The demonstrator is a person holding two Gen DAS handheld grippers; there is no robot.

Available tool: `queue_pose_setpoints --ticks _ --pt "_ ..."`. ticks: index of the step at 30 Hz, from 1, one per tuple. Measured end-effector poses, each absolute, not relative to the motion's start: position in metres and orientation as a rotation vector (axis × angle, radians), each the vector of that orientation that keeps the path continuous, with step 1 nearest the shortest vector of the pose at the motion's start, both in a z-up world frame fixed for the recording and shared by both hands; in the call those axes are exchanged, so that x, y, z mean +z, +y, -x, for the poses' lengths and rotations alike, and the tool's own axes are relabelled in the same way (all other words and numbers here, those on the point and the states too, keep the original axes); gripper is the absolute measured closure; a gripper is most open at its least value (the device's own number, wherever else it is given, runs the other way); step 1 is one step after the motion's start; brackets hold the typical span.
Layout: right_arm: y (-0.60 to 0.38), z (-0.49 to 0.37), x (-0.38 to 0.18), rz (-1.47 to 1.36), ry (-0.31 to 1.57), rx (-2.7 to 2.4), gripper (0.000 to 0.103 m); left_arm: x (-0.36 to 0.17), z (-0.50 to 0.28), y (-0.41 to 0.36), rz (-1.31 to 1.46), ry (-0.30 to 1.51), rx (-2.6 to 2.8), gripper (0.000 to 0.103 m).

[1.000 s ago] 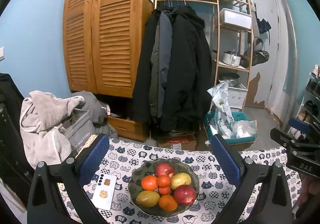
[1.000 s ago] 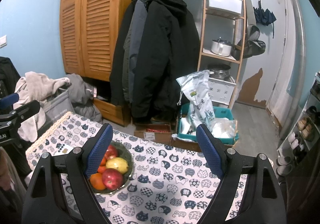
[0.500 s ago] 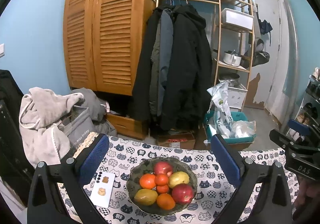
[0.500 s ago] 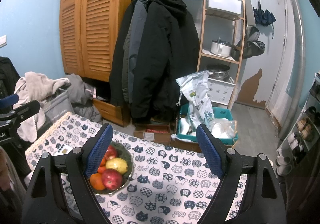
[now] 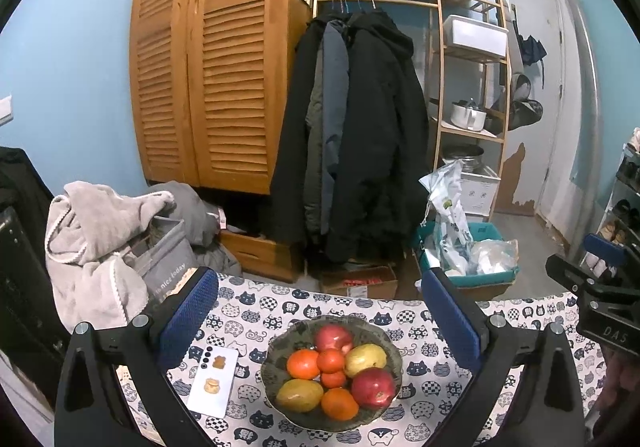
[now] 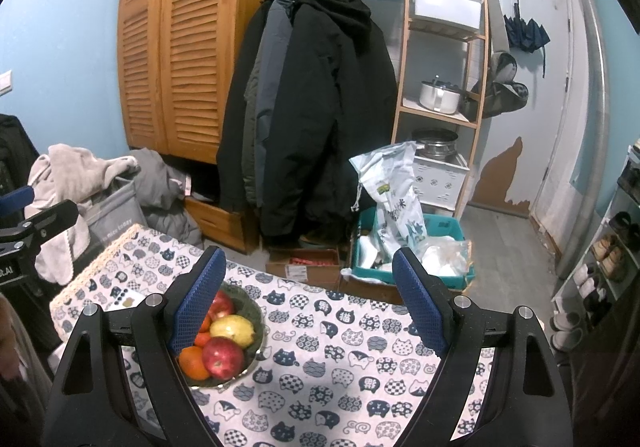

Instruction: Organize fruits

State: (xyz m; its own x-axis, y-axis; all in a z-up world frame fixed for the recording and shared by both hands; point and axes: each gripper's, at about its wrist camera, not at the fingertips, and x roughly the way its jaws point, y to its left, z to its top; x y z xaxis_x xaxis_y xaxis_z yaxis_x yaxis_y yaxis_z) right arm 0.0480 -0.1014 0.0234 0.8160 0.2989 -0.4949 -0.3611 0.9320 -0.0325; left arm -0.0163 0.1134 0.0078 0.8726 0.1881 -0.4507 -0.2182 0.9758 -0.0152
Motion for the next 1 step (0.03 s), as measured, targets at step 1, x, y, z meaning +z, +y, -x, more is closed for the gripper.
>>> queue_pose_setpoints --ticks 1 --pt "-0.1014 -0.0479 0.0234 0.128 0.505 0.353 0.019 0.0079 0.0163 0.1133 0.066 0.466 0.212 0.001"
